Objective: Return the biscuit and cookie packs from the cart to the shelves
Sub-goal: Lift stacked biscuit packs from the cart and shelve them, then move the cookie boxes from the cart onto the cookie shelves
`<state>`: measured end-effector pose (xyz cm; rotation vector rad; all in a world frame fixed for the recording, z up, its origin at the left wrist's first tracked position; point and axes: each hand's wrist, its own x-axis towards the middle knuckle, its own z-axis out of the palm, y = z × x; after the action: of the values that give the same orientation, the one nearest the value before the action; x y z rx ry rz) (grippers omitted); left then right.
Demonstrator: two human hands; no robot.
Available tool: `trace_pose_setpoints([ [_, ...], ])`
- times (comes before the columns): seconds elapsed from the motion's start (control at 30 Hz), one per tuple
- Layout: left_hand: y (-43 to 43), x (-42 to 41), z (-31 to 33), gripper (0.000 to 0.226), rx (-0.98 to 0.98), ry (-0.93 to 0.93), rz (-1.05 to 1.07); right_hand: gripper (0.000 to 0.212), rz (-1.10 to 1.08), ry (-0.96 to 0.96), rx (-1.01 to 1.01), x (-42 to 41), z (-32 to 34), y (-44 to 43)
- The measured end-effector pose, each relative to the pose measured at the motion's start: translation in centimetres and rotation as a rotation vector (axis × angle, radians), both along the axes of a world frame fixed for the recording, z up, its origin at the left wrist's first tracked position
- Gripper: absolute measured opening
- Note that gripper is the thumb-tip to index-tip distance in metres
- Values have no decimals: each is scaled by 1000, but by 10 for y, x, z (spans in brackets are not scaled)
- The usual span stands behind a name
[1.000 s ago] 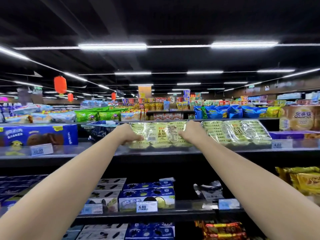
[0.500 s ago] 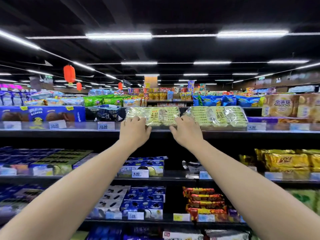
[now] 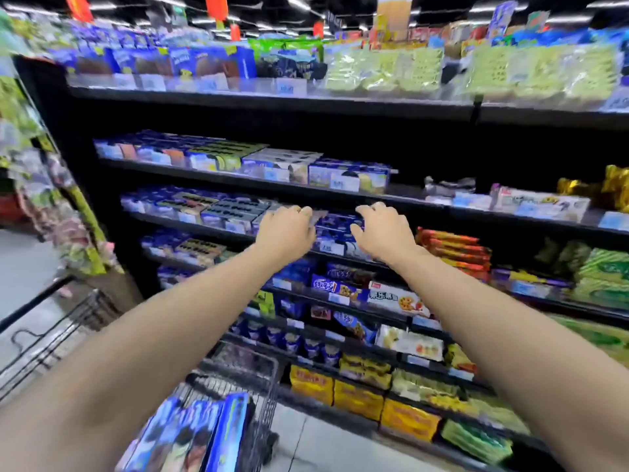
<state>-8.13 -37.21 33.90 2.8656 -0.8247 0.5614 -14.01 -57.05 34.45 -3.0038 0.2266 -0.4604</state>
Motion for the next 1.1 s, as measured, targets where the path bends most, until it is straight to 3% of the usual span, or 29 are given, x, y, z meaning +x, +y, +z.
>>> trace_pose_setpoints([
  [0.27, 148, -26, -69, 16, 121, 156, 177, 50, 268, 226, 66, 17, -80, 158],
  [0.57, 289, -22, -143, 19, 153, 282, 233, 48, 381, 422, 75, 40, -156, 296],
  [0.9, 323, 10, -231, 33, 223, 524, 142, 43, 246, 621, 149, 46, -243, 326],
  [1.1, 320, 12, -293, 28, 233, 677, 134, 49, 209, 769, 209, 51, -301, 316],
])
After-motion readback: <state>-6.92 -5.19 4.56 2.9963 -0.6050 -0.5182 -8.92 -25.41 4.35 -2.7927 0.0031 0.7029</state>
